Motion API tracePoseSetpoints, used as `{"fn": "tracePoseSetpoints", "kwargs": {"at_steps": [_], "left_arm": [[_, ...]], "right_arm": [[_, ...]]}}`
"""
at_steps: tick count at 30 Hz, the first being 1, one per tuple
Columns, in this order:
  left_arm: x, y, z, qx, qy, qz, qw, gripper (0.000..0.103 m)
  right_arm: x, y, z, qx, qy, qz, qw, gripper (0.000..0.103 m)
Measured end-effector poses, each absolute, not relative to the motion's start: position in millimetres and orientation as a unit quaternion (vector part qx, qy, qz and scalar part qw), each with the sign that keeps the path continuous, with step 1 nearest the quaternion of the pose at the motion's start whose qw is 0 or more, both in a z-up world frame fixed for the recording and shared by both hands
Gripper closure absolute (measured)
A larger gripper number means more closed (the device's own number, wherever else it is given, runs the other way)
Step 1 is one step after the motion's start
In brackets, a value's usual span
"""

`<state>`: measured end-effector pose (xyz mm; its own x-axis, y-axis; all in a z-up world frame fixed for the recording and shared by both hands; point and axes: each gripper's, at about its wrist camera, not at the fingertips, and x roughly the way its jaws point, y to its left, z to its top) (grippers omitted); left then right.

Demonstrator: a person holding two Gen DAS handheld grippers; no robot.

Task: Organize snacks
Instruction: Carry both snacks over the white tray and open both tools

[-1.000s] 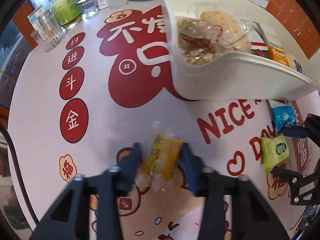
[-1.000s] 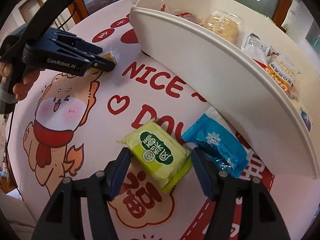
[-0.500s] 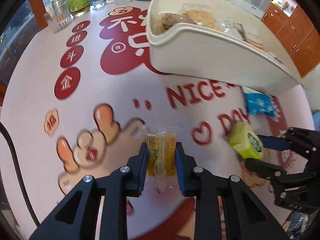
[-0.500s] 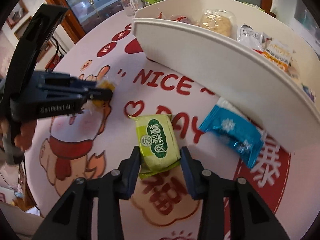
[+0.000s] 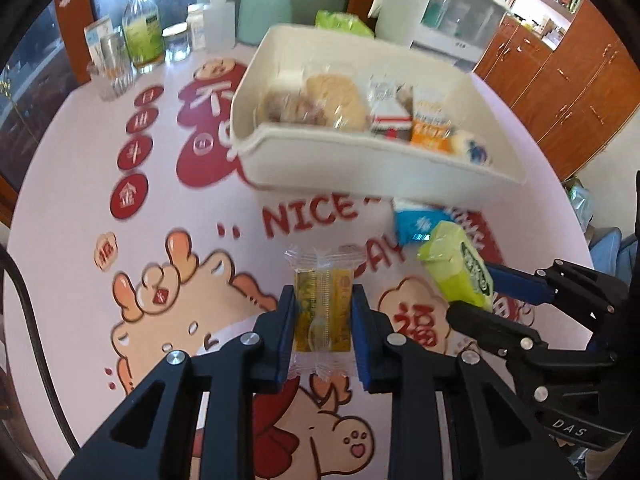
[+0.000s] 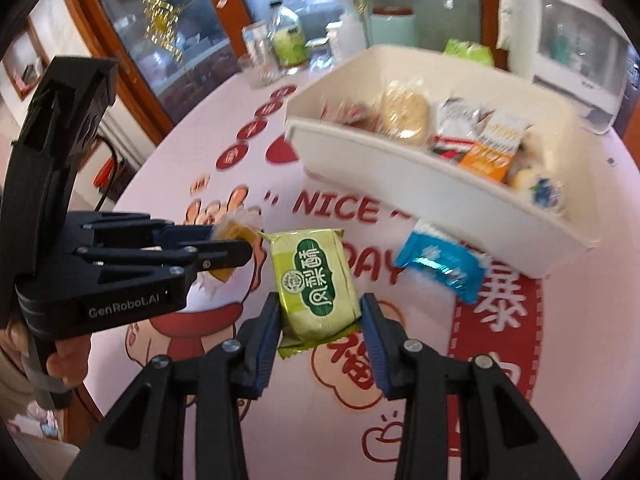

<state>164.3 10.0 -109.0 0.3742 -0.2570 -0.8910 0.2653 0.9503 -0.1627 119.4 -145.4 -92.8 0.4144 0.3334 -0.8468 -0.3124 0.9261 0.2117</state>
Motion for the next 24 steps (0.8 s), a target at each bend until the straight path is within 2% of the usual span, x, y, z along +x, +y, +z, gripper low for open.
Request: {"fn": "tracePoseSetpoints", "kwargs": {"at_steps": [15, 24], "left_arm": [[217, -43, 5, 0.087, 0.436, -0.124, 0.887, 0.079], [266, -72, 48, 0.107, 0.406, -0.102, 0.902, 0.079]], "right_arm": [[164, -216, 29, 0.034, 0.409, 0.109, 0.905, 0.063], [203, -235, 82, 0.030, 0.366, 0.090, 0.926, 0.063]]}}
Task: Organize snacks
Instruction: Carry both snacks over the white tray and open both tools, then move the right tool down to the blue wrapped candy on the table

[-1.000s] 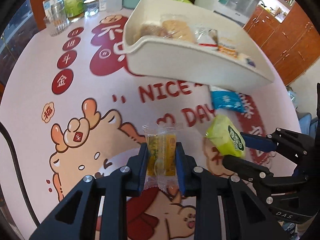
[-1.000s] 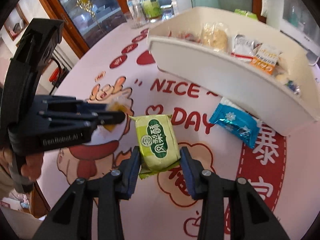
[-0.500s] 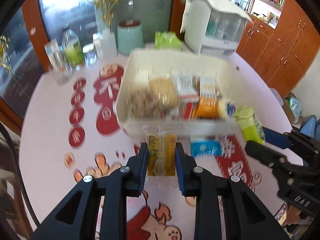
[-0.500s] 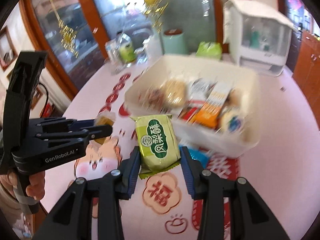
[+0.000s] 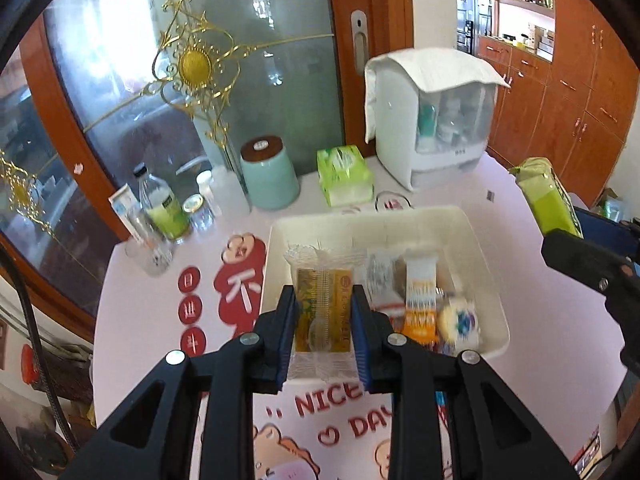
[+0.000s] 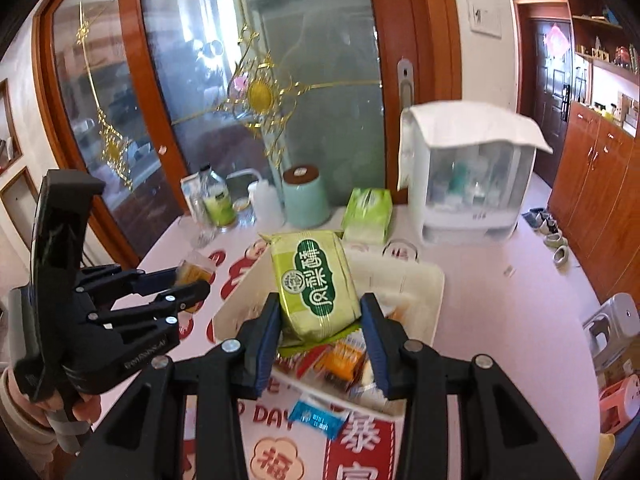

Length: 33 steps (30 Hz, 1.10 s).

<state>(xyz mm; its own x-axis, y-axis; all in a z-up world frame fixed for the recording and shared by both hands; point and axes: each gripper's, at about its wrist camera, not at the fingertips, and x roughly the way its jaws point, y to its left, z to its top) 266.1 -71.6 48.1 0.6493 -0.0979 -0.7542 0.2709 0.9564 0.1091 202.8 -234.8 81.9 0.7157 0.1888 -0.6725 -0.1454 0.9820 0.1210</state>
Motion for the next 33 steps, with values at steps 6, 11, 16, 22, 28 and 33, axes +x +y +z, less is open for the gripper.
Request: {"fn": "tracePoseSetpoints", "kwargs": {"at_steps": [6, 11, 16, 22, 28, 33], "left_arm": [[300, -82, 51, 0.094, 0.412, -0.085, 0.902, 0.079], [321, -85, 38, 0.086, 0.422, -0.076, 0.900, 0.078], [337, -87, 15, 0.088, 0.436, -0.063, 0.894, 0.051], [349, -81, -25, 0.096, 0.464, -0.045, 0.879, 0.004], [348, -67, -43, 0.089, 0.480, -0.035, 0.872, 0.004], [343, -62, -42, 0.085, 0.480, -0.038, 0.873, 0.004]], "right_arm": [[237, -243, 89, 0.043, 0.366, 0.080, 0.926, 0.063], [263, -248, 76, 0.050, 0.376, 0.062, 0.923, 0.063], [289, -251, 47, 0.051, 0.406, 0.047, 0.911, 0.060], [308, -254, 2, 0.053, 0.464, 0.028, 0.884, 0.057], [303, -247, -15, 0.037, 0.479, 0.030, 0.876, 0.056], [300, -243, -18, 0.045, 0.485, 0.034, 0.873, 0.056]]}}
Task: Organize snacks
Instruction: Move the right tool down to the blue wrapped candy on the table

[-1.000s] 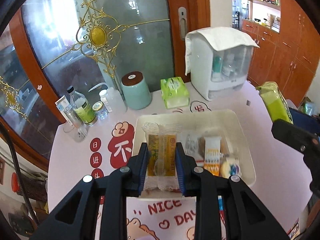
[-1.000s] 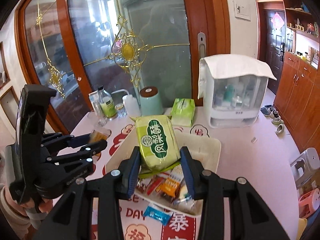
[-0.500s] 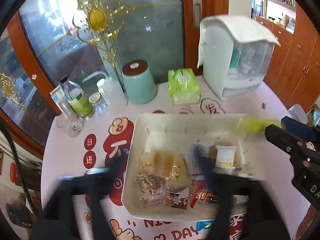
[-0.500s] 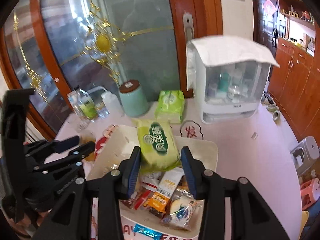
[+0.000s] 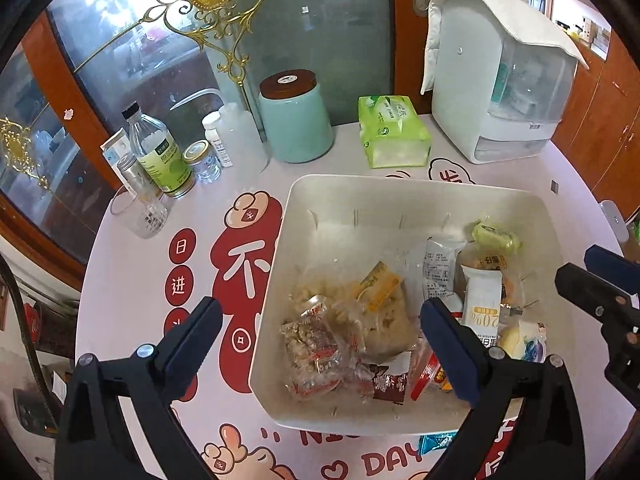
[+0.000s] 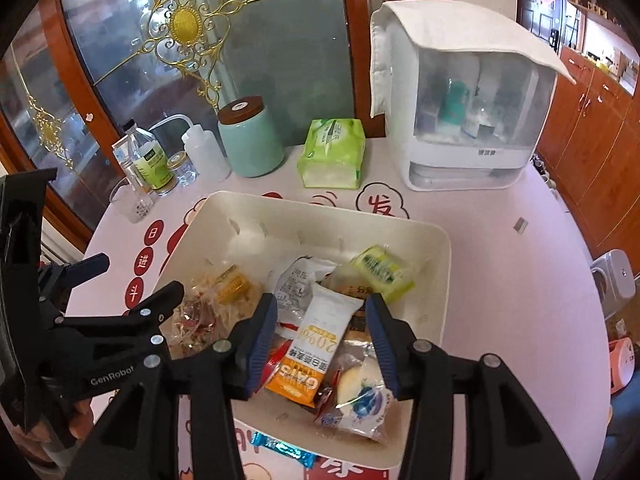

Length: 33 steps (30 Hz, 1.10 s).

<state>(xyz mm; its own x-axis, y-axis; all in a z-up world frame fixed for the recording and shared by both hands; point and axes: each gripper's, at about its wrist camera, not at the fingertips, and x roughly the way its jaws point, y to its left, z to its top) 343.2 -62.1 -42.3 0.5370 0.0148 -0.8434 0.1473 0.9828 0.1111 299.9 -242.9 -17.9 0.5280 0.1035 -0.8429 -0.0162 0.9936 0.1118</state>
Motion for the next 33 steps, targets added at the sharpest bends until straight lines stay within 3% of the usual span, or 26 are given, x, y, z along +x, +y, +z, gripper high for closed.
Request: {"fn": "tracePoseSetpoints", "kwargs": {"at_steps": [33], "left_arm": [[243, -14, 17, 0.041, 0.406, -0.029, 0.912, 0.004]], "right_arm": [[199, -199, 12, 0.032, 0.420, 0.075, 0.904, 0.056]]}}
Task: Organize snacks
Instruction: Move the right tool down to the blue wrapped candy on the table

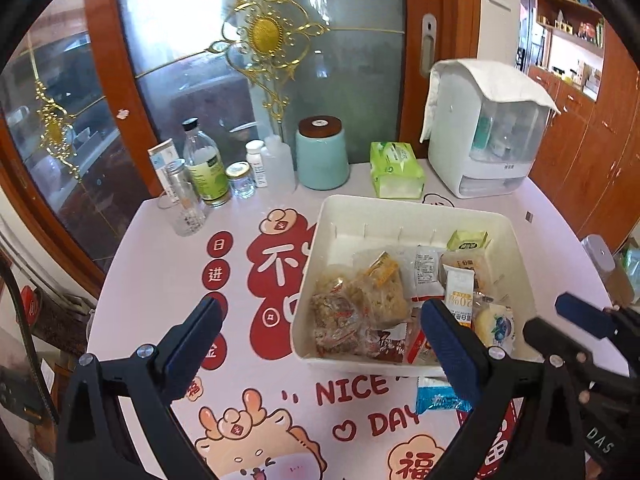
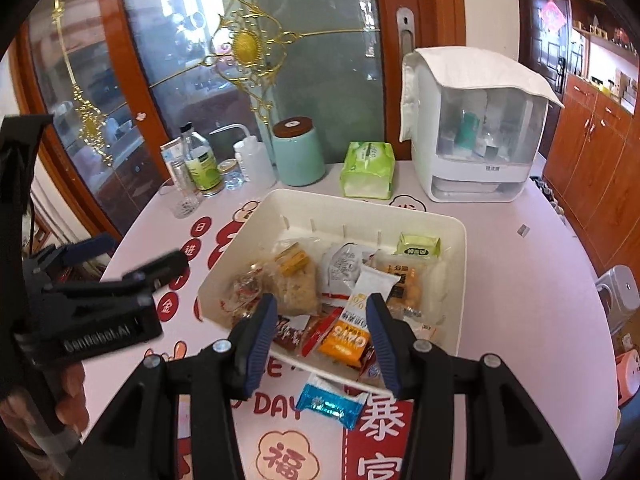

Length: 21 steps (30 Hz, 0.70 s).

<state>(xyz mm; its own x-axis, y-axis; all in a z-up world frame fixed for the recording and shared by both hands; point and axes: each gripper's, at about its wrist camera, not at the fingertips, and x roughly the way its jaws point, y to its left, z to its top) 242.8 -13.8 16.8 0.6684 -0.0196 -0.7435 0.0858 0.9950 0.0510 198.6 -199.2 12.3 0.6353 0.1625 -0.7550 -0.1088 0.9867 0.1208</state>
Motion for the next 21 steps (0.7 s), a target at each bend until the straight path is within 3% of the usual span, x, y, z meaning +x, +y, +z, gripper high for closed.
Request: {"fn": "tracePoseSetpoints", "kwargs": {"at_steps": [8, 21], "left_arm": [[207, 9, -11, 0.024, 0.415, -0.019, 0.909, 0.004], [189, 12, -135, -0.009, 0.510, 0.007, 0.860, 0.004]], "right_arm": [[163, -184, -20, 0.000, 0.434, 0.113, 0.894, 0.056], [149, -170, -118, -0.077, 0.482, 0.158, 0.859, 0.056]]}}
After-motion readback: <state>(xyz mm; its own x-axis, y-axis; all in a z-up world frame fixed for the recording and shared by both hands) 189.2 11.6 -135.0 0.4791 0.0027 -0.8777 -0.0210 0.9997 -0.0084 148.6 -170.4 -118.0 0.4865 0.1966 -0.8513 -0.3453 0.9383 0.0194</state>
